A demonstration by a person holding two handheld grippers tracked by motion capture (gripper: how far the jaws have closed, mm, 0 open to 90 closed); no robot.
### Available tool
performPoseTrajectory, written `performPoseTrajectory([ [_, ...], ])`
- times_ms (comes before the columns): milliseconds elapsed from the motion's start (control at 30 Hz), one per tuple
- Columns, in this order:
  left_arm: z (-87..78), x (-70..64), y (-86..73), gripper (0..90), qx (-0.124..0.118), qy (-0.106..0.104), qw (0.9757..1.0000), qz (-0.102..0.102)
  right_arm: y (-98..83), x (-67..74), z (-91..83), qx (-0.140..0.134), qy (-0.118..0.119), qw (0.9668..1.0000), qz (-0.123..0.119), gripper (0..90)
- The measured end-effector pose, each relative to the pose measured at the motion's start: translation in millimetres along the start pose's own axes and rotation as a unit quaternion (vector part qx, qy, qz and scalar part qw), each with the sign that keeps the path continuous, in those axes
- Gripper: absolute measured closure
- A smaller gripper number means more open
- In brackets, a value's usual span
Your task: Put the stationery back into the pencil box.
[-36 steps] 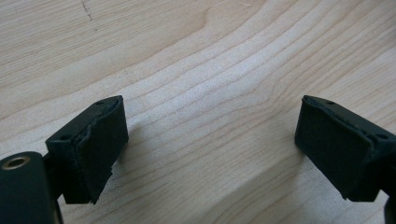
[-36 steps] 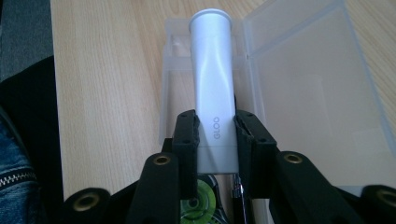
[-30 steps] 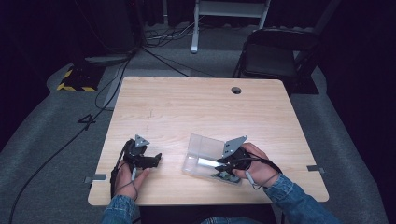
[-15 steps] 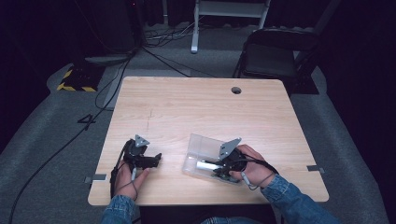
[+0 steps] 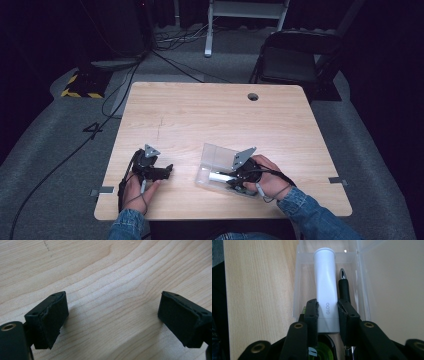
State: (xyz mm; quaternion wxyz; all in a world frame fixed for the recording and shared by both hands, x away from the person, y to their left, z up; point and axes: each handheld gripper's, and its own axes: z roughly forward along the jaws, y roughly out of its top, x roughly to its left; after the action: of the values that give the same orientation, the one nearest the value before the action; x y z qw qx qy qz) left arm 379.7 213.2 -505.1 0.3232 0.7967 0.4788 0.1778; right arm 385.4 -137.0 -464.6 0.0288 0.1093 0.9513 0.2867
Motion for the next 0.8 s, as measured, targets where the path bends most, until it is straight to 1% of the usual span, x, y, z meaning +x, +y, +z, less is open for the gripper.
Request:
performPoseTrajectory([
  [33, 0.0, -0.1, 0.0, 10.0, 0.0, 0.001, 1.0, 0.0, -0.4, -0.6, 0.8, -0.002, 0.001, 1.0, 0.006, 71.5],
  [200, 0.0, 0.1, 0.0, 10.0, 0.0, 0.0, 1.0, 0.001, -1.0, -2.3, 1.0, -0.004, 0.001, 0.9999, 0.012, 71.5],
  [233, 0.0, 0.1, 0.0, 10.0, 0.0, 0.0, 1.0, 0.001, -1.4, -3.3, 1.6, -0.008, 0.0, 0.9998, 0.018, 71.4],
  [300, 0.0, 0.1, 0.0, 10.0, 0.0, 0.0, 1.0, 0.001, -1.8, -4.3, 1.7, -0.01, -0.003, 0.9997, 0.02, 71.4],
  [667, 0.0, -0.2, 0.0, 10.0, -0.001, 0.001, 1.0, -0.002, -1.9, -4.5, 2.3, -0.015, -0.016, 0.9995, 0.021, 71.3],
  [733, -0.1, 0.1, 0.0, 10.0, 0.0, 0.001, 1.0, 0.001, -1.8, -4.1, 2.5, -0.015, -0.019, 0.9995, 0.022, 71.3],
  [800, 0.0, 0.0, 0.0, 10.0, 0.0, 0.0, 1.0, 0.0, -1.2, -2.3, 3.0, -0.015, -0.027, 0.9993, 0.024, 71.2],
])
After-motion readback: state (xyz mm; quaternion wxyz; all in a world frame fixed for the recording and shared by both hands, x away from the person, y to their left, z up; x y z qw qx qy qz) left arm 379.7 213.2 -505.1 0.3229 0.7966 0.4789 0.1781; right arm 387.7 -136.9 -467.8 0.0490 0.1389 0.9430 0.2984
